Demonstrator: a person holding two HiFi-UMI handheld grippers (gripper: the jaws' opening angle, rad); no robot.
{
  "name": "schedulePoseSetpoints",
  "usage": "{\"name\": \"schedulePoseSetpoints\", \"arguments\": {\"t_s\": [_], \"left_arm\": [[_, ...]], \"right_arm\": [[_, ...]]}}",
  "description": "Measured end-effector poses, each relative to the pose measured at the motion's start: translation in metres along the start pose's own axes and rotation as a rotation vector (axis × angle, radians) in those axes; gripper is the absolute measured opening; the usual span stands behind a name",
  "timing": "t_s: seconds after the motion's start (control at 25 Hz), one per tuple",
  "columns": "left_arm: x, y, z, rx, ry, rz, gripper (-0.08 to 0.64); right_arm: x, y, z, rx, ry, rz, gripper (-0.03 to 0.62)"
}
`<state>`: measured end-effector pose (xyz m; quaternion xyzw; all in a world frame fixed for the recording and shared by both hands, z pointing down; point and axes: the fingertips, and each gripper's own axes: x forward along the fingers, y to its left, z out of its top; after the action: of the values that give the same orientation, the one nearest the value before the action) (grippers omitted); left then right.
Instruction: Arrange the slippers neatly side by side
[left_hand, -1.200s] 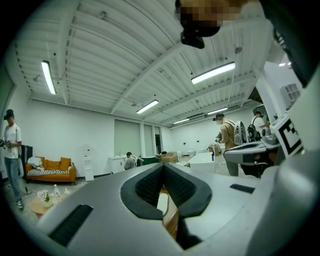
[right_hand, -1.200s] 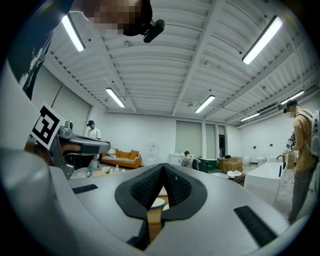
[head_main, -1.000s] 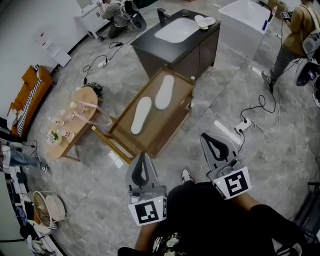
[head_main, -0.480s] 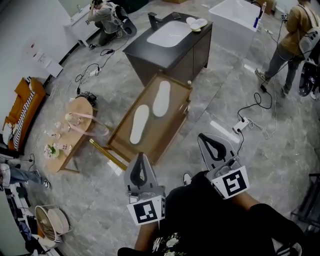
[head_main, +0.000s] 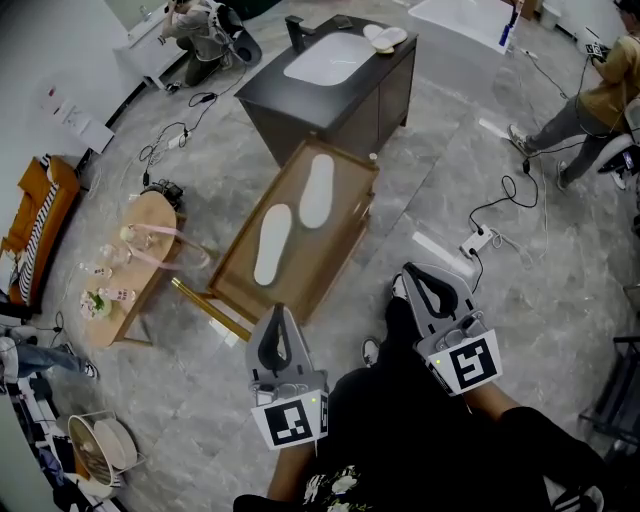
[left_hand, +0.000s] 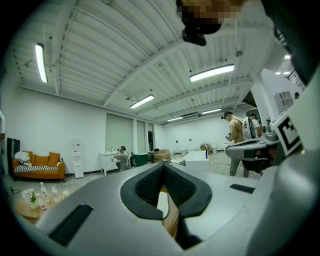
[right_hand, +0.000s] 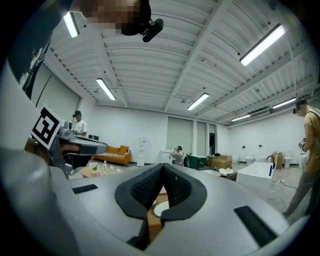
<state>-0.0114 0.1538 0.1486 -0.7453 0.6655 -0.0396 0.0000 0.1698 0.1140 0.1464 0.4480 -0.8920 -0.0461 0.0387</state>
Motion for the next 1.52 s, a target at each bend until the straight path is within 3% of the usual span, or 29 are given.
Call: {"name": "schedulePoseSetpoints", "arguments": {"t_s": [0.44,0.68,1.12,1.52], "left_arm": [[0.022,0.017,0.000,-0.008,0.001,0.039,0.000],[0.040,0.027,-0.011,-0.014,0.036,0.063,0.000],[0.114,0.046,-0.008,0.006,0.049,0.116,0.000],[0.166,0.073,-0.014,-0.016,0.113,0.237,-0.001]], "right_arm": [[0.035,-0.012,0.005,-0.025,-0.037,0.028,-0.002],[0.057,-0.011,-0.013,-0.023,0.034,0.055,-0.002],[0.144,-0.045,-0.024,-0.001,0.037,0.142,-0.002],[0.229,-0.071,-0.033,0.005,0.071,0.272,-0.002]]}}
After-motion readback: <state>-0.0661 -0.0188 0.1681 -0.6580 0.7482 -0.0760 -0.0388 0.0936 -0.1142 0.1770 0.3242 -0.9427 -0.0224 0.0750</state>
